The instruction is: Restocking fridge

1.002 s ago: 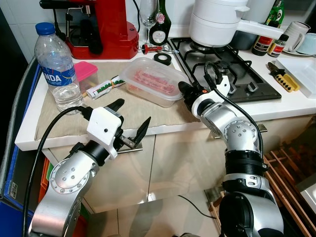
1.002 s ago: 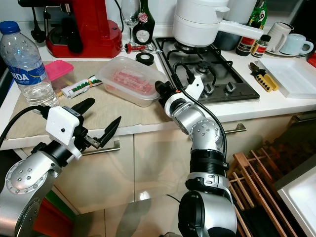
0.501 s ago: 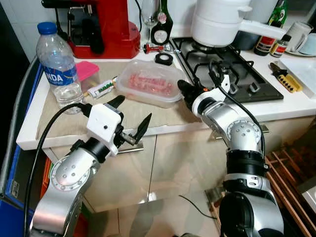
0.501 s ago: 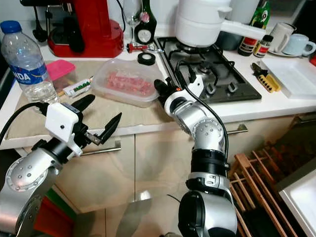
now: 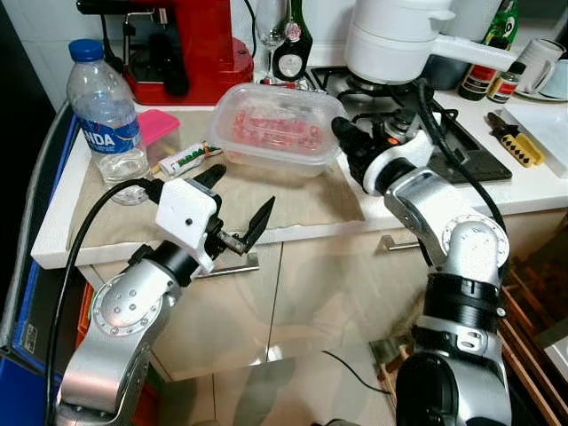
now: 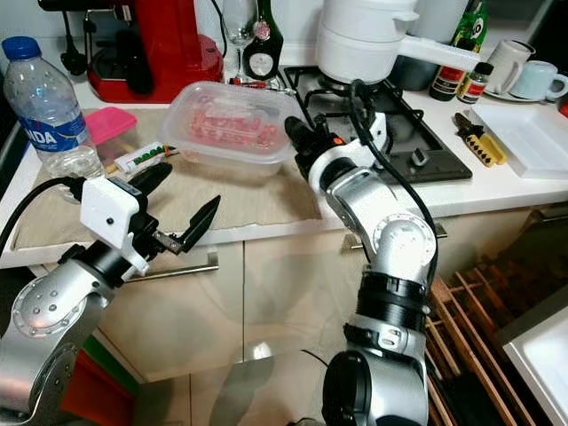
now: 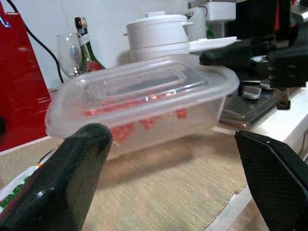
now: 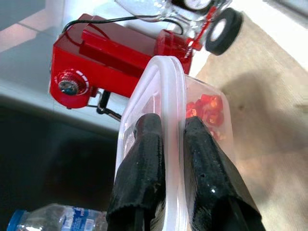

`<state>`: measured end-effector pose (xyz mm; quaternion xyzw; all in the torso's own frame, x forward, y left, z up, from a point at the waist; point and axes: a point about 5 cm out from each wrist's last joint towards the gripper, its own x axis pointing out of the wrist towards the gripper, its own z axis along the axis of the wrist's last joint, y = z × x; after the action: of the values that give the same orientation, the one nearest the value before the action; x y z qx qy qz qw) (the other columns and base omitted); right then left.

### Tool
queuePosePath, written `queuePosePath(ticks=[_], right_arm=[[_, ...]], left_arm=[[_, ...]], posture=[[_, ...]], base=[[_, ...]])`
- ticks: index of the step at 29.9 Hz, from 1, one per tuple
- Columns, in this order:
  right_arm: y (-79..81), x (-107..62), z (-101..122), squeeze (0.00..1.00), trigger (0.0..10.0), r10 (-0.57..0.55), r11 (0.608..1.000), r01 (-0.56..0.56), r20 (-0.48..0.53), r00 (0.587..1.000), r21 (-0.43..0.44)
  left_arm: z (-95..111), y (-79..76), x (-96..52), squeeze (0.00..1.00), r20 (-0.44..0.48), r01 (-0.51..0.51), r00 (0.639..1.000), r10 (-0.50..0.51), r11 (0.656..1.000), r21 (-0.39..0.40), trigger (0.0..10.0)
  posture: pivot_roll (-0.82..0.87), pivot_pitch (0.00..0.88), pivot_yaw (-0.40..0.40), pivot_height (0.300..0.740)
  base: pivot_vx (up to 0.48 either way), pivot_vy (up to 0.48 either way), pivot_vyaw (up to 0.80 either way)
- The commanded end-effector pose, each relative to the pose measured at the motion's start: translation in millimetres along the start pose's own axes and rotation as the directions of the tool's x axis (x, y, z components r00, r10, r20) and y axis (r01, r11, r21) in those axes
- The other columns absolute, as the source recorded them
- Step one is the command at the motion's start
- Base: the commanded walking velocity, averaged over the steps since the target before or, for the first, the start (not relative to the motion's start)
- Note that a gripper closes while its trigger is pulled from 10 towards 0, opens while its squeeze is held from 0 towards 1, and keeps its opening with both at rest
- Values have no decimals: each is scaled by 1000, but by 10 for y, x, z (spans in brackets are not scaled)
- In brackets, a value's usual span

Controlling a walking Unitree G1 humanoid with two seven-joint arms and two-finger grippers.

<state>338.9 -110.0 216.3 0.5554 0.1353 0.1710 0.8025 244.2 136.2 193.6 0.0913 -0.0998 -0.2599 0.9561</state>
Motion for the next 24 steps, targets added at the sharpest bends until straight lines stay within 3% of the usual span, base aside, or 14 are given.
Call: queuePosePath(ticks=[1, 4, 5, 6, 11, 14, 16, 19, 24], right_arm=[[62, -94, 86, 0, 0, 35, 999, -35, 46, 998, -9], [118, -264, 192, 0, 196, 92, 995, -89, 108, 990, -37], [135, -321, 218, 0, 7373, 110, 994, -106, 127, 986, -39], [139, -378, 245, 0, 10000, 124, 992, -120, 147, 981, -36], [156, -604, 369, 0, 10000, 165, 986, -153, 238, 957, -65], [128, -727, 413, 0, 10000, 139, 965, -76, 245, 960, -250], [139, -760, 400, 0, 10000, 141, 953, -68, 237, 961, -295], [226, -859, 318, 0, 10000, 192, 941, -121, 203, 960, -315], [202, -970, 238, 0, 10000, 185, 939, -115, 196, 963, -323]], left_arm=[[7, 0, 26, 0, 5, 4, 1000, -4, 1000, -8, 10000], [3, -23, 36, 0, 9, 5, 1000, -5, 1000, -21, 10000], [2, -30, 37, 0, 10, 6, 1000, -6, 1000, -24, 10000], [-2, -39, 36, 0, 10, 8, 1000, -7, 1000, -26, 10000], [-21, -63, 30, 0, 4, 18, 1000, -18, 999, -34, 10000], [-22, -68, 42, 0, 3, 26, 1000, -26, 999, -35, 10000], [-17, -73, 52, 0, 5, 32, 999, -32, 999, -33, 10000], [22, -99, 107, 0, 17, 45, 999, -45, 998, -33, 10000], [72, -161, 203, 0, 22, 61, 998, -60, 996, -57, 10000]], posture=[[52, 0, -42, 740], [47, 0, -43, 740], [46, 0, -42, 740], [41, 0, -41, 740], [30, 0, -33, 740], [18, 0, -23, 740], [14, 0, -20, 740], [6, 0, -11, 740], [-2, 3, -3, 740]], base=[[0, 0, 0], [0, 0, 0], [0, 0, 0], [0, 0, 0], [0, 0, 0], [0, 0, 0], [0, 0, 0], [0, 0, 0], [0, 0, 0]])
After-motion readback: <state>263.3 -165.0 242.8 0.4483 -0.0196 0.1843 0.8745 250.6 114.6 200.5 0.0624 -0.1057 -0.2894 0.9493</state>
